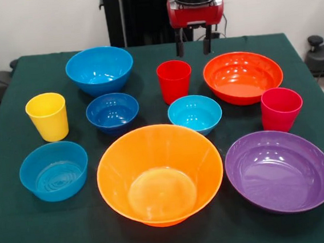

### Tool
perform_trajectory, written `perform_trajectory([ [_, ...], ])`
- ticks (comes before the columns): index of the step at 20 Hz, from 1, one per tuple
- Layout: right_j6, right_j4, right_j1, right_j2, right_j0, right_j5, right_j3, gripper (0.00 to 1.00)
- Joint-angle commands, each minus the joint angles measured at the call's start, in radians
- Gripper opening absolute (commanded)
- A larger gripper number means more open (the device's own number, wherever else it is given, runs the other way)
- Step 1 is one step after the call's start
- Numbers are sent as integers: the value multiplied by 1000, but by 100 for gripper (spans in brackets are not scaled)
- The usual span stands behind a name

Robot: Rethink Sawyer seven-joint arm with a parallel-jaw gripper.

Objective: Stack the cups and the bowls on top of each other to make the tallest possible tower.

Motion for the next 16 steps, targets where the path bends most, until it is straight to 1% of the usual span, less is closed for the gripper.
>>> perform_trajectory([
  [1,105,-53,12,72,7,-68,-11,100],
  [16,115,-50,-14,66,14,-62,9,100],
])
